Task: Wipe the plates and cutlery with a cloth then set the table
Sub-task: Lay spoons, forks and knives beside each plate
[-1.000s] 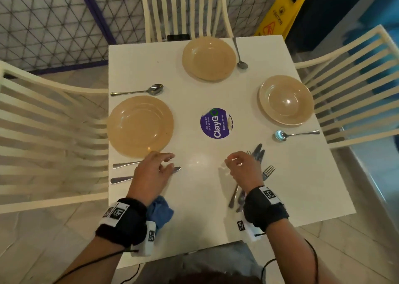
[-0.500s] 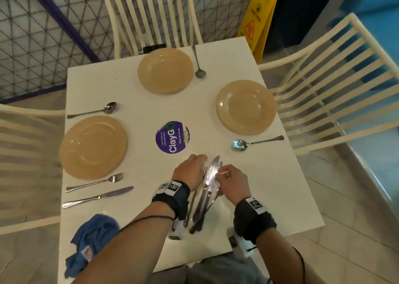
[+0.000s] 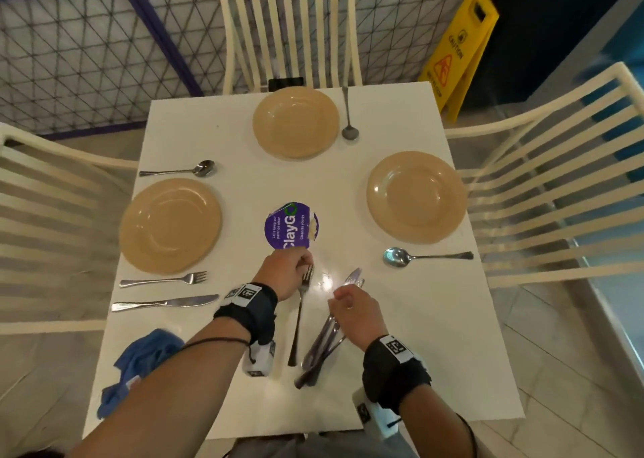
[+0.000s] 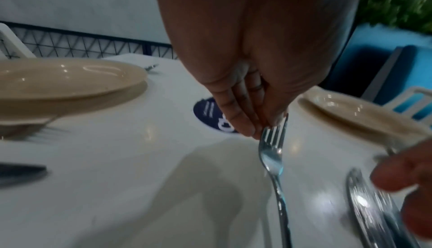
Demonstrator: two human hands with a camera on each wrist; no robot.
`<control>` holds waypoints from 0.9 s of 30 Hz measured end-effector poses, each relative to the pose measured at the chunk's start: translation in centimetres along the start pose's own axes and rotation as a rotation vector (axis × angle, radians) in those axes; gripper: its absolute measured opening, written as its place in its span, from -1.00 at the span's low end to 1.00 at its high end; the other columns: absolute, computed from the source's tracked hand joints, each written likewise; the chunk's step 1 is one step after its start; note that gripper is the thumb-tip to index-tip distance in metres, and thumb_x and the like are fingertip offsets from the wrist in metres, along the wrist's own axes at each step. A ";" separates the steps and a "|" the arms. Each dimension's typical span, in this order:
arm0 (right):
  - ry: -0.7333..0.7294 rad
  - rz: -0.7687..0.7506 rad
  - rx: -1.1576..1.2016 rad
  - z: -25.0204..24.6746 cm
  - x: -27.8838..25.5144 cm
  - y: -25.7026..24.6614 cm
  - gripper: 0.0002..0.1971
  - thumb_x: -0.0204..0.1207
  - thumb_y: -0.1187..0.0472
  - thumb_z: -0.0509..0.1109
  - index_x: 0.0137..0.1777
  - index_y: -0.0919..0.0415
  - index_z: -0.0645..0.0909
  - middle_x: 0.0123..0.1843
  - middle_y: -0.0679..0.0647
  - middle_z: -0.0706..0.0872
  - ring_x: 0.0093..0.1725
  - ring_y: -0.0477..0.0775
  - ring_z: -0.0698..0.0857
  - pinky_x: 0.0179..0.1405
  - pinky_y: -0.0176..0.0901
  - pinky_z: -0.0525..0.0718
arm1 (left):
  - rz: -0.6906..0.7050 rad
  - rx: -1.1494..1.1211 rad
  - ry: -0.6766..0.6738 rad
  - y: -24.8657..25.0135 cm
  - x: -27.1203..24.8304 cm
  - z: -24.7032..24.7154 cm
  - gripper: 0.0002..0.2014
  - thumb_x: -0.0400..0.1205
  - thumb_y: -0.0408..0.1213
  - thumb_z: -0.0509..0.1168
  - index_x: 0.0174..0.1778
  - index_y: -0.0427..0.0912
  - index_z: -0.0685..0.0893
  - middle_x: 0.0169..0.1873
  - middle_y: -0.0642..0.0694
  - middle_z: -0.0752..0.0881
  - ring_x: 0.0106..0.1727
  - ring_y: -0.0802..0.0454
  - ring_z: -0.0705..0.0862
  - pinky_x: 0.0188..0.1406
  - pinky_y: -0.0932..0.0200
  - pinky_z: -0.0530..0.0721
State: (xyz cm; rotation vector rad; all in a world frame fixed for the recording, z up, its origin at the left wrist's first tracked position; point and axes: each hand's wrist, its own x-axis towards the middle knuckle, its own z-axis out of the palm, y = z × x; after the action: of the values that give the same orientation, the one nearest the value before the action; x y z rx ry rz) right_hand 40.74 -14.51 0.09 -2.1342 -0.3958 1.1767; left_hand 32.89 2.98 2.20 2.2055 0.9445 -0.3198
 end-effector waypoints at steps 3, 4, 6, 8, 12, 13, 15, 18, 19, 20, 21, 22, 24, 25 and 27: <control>-0.079 -0.057 -0.094 1.3 0.7 -1.6 -0.68 0.59 -0.05 0.42 0.27 0.04 0.61 0.16 0.05 0.72 0.13 0.06 0.70 0.23 -0.03 0.65 | 0.041 -0.039 0.061 -0.8 -0.6 -3.8 -0.84 0.73 -0.34 0.26 0.12 -0.05 0.70 0.09 -0.05 0.74 0.11 -0.05 0.69 0.16 -0.02 0.72; -0.110 -0.062 -0.108 1.9 1.1 -2.3 -0.63 0.60 -0.09 0.41 0.32 0.03 0.58 0.20 0.04 0.69 0.16 0.04 0.67 0.19 -0.08 0.62 | 0.059 -0.051 0.089 -1.3 -0.8 -5.3 -0.81 0.73 -0.37 0.25 0.14 -0.05 0.71 0.11 -0.05 0.73 0.11 -0.05 0.69 0.17 0.00 0.70; -0.163 -0.049 -0.100 2.7 1.7 -4.0 -0.56 0.61 -0.17 0.38 0.40 0.01 0.54 0.26 0.03 0.64 0.20 0.03 0.64 0.17 -0.13 0.57 | 0.075 -0.073 0.159 -2.6 -1.0 -8.4 -0.74 0.73 -0.41 0.22 0.19 -0.01 0.72 0.09 -0.05 0.70 0.08 -0.03 0.67 0.17 0.03 0.67; -0.206 -0.033 -0.070 3.3 2.6 -6.0 -0.53 0.63 -0.20 0.33 0.44 0.01 0.51 0.31 0.04 0.63 0.26 0.08 0.63 0.27 -0.06 0.57 | 0.071 -0.145 0.252 -3.9 -1.2 -11.4 -0.69 0.73 -0.43 0.20 0.21 0.03 0.73 0.02 -0.05 0.66 0.06 -0.03 0.68 0.19 0.03 0.65; -0.229 0.049 0.265 4.1 4.2 -10.5 -0.60 0.70 -0.08 0.30 0.40 0.14 0.52 0.23 0.11 0.67 0.06 0.12 0.68 0.03 -0.02 0.69 | -0.004 -0.362 0.439 -6.6 -1.5 -16.4 -0.67 0.70 -0.44 0.24 0.21 0.03 0.77 0.07 -0.11 0.68 0.08 -0.04 0.71 0.24 0.14 0.61; -0.202 0.054 0.360 4.3 4.7 -11.7 -0.64 0.71 -0.03 0.31 0.38 0.17 0.55 0.18 0.14 0.69 -0.01 0.12 0.70 -0.02 -0.01 0.72 | -0.036 -0.411 0.473 -7.5 -1.4 -17.1 -0.67 0.68 -0.43 0.26 0.20 0.04 0.78 0.10 -0.11 0.70 0.09 -0.05 0.71 0.24 0.12 0.63; -0.149 0.049 0.555 4.9 5.7 -14.0 -0.75 0.71 0.11 0.34 0.28 0.22 0.60 0.06 0.17 0.74 -0.11 0.15 0.74 -0.07 0.02 0.77 | -0.079 -0.553 0.500 -8.9 -1.3 -18.0 -0.65 0.64 -0.41 0.27 0.17 0.11 0.78 0.10 -0.06 0.72 0.11 -0.11 0.75 0.28 0.00 0.68; -0.062 0.013 0.828 5.2 7.4 -17.6 -0.93 0.70 0.33 0.34 0.10 0.29 0.62 -0.13 0.25 0.74 -0.22 0.20 0.74 -0.20 -0.06 0.83 | -0.123 -0.744 0.430 -10.4 -1.1 -18.3 -0.64 0.62 -0.44 0.33 0.20 0.11 0.75 0.03 -0.08 0.68 0.04 -0.18 0.80 0.13 0.09 0.73; -0.036 0.003 0.888 5.1 8.0 -18.8 -0.95 0.69 0.38 0.33 0.06 0.32 0.61 -0.17 0.27 0.73 -0.24 0.20 0.73 -0.22 -0.09 0.83 | -0.137 -0.791 0.388 -10.8 -1.0 -18.1 -0.64 0.60 -0.40 0.44 0.22 0.11 0.74 0.03 -0.11 0.66 -0.02 -0.14 0.80 0.07 0.10 0.75; -0.015 -0.007 0.924 5.0 8.7 -20.0 -0.96 0.68 0.41 0.33 0.02 0.33 0.61 -0.21 0.27 0.71 -0.25 0.19 0.72 -0.22 -0.10 0.83 | -0.145 -0.813 0.346 -11.0 -0.9 -18.0 -0.60 0.53 -0.31 0.56 0.24 0.12 0.73 0.03 -0.08 0.64 -0.07 -0.09 0.78 0.04 0.09 0.76; -0.004 -0.022 0.941 4.9 9.5 -21.1 -0.96 0.67 0.42 0.34 -0.02 0.34 0.60 -0.23 0.26 0.69 -0.26 0.17 0.70 -0.23 -0.12 0.82 | -0.148 -0.804 0.308 -11.3 -0.6 -17.8 -0.55 0.47 -0.21 0.63 0.26 0.15 0.72 0.04 -0.02 0.63 -0.07 -0.05 0.76 0.04 0.07 0.77; -0.003 -0.038 0.944 4.8 10.2 -22.2 -0.95 0.66 0.41 0.37 -0.05 0.34 0.60 -0.25 0.23 0.68 -0.28 0.15 0.68 -0.23 -0.14 0.82 | -0.145 -0.769 0.275 -11.4 -0.2 -17.5 -0.52 0.45 -0.14 0.64 0.27 0.19 0.71 0.07 0.04 0.64 -0.04 -0.02 0.75 0.07 0.05 0.75; -0.007 -0.077 0.902 4.9 11.8 -24.4 -0.95 0.64 0.37 0.41 -0.04 0.31 0.59 -0.27 0.18 0.69 -0.30 0.10 0.68 -0.19 -0.14 0.80 | -0.130 -0.695 0.207 -11.7 0.9 -17.2 -0.55 0.53 -0.22 0.56 0.32 0.20 0.69 0.12 0.07 0.68 -0.01 0.00 0.74 0.07 0.11 0.69; -0.004 -0.098 0.868 5.0 12.5 -25.5 -0.96 0.64 0.36 0.42 -0.01 0.30 0.60 -0.28 0.16 0.69 -0.31 0.08 0.69 -0.17 -0.14 0.79 | -0.109 -0.681 0.182 -11.5 1.4 -17.2 -0.54 0.56 -0.34 0.49 0.34 0.16 0.68 0.12 0.05 0.72 -0.03 0.01 0.74 0.01 0.16 0.66; 0.005 -0.125 0.802 5.2 14.1 -27.6 -0.92 0.63 0.35 0.43 0.06 0.29 0.60 -0.27 0.12 0.69 -0.32 0.05 0.68 -0.23 -0.16 0.77 | -0.080 -0.662 0.176 -10.9 2.7 -17.5 -0.55 0.58 -0.46 0.38 0.33 0.07 0.69 0.04 0.01 0.80 -0.13 0.03 0.75 -0.12 0.28 0.63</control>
State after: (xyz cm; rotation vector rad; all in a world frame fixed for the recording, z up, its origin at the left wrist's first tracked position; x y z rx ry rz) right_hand 45.51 15.57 7.81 -1.3926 -0.0273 1.0233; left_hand 26.23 21.86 7.97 1.6049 1.0497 0.1443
